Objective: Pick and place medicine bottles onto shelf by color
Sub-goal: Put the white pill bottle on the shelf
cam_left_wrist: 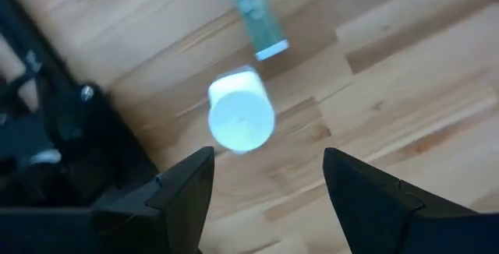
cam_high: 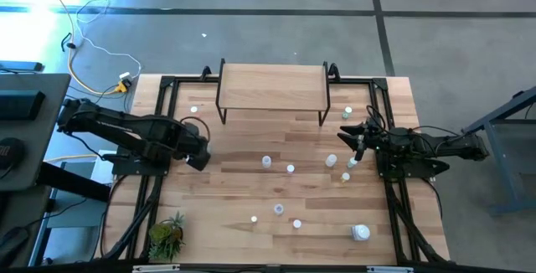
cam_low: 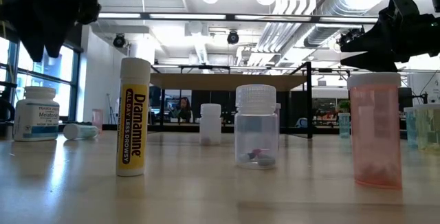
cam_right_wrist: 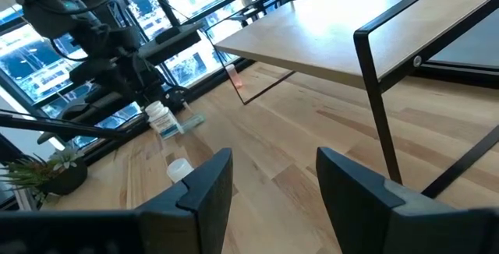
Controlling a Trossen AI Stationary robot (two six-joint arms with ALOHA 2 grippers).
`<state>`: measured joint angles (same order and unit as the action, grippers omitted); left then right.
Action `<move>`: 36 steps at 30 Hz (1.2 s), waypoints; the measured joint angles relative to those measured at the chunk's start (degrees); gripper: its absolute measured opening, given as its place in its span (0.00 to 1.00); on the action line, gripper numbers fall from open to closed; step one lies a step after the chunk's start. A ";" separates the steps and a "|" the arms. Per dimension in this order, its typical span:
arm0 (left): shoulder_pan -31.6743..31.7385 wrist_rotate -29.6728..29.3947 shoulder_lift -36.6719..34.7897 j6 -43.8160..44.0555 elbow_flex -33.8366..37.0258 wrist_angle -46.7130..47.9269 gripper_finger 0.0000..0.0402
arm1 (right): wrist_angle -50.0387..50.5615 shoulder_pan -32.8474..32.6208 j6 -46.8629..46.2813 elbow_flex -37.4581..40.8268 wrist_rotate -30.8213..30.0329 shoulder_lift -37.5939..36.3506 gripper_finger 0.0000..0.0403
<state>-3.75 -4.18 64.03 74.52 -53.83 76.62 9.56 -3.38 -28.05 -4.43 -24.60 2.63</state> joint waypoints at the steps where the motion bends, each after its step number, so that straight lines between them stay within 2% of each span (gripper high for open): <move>1: -0.27 -0.20 -0.01 1.69 0.16 -0.04 0.58 | 0.00 0.00 0.00 -0.02 -0.02 0.00 0.44; 13: -0.92 -1.65 0.00 12.34 5.05 -2.85 0.58 | -0.02 0.00 0.00 -0.01 -0.26 0.02 0.44; 18: -0.92 -1.65 0.78 12.53 6.39 -6.28 0.58 | -0.02 -0.01 0.00 -0.01 -0.24 0.02 0.44; 36: -0.28 -3.76 9.79 11.86 6.43 -4.52 0.58 | -0.02 0.00 0.00 -0.02 -0.20 0.02 0.44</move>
<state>-4.03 -7.94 73.82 86.38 -47.40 72.10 9.54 -3.38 -28.05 -4.45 -24.80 2.66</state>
